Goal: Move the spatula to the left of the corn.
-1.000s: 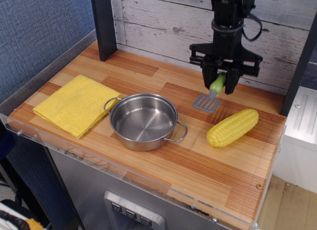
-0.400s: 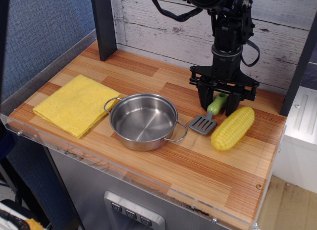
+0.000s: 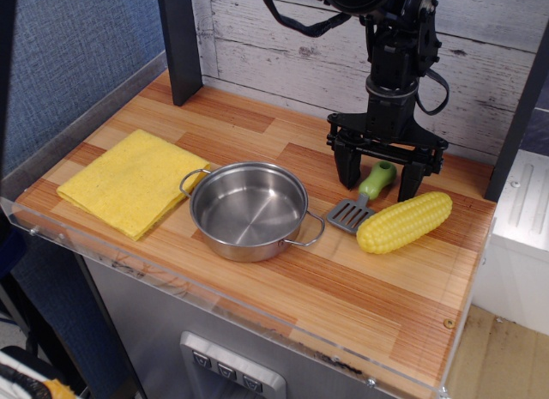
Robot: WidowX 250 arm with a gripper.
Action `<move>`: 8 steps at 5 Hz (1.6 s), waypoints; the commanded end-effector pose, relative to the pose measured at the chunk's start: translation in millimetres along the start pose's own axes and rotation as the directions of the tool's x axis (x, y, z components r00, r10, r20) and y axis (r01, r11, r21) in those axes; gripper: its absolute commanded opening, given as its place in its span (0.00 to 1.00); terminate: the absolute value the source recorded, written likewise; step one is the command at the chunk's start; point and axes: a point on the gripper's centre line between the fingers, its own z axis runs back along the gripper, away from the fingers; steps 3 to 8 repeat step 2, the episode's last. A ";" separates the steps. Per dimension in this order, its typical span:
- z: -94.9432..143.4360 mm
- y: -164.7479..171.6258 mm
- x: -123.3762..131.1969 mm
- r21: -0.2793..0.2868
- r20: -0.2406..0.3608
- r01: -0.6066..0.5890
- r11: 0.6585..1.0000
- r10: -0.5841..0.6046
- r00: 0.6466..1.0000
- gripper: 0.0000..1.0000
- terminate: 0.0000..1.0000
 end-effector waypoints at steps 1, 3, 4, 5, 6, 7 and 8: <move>78.0 5.2 1.9 -0.056 0.147 0.018 0.998 -0.010 0.989 1.00 0.00; 109.4 5.9 3.7 -0.070 0.162 0.047 0.996 -0.035 0.986 1.00 1.00; 109.4 5.9 3.7 -0.070 0.162 0.047 0.996 -0.035 0.986 1.00 1.00; 109.4 5.9 3.7 -0.070 0.162 0.047 0.996 -0.035 0.986 1.00 1.00; 109.4 5.9 3.7 -0.070 0.162 0.047 0.996 -0.035 0.986 1.00 1.00; 109.4 5.9 3.7 -0.070 0.162 0.047 0.996 -0.035 0.986 1.00 1.00; 109.4 5.9 3.7 -0.070 0.162 0.047 0.996 -0.035 0.986 1.00 1.00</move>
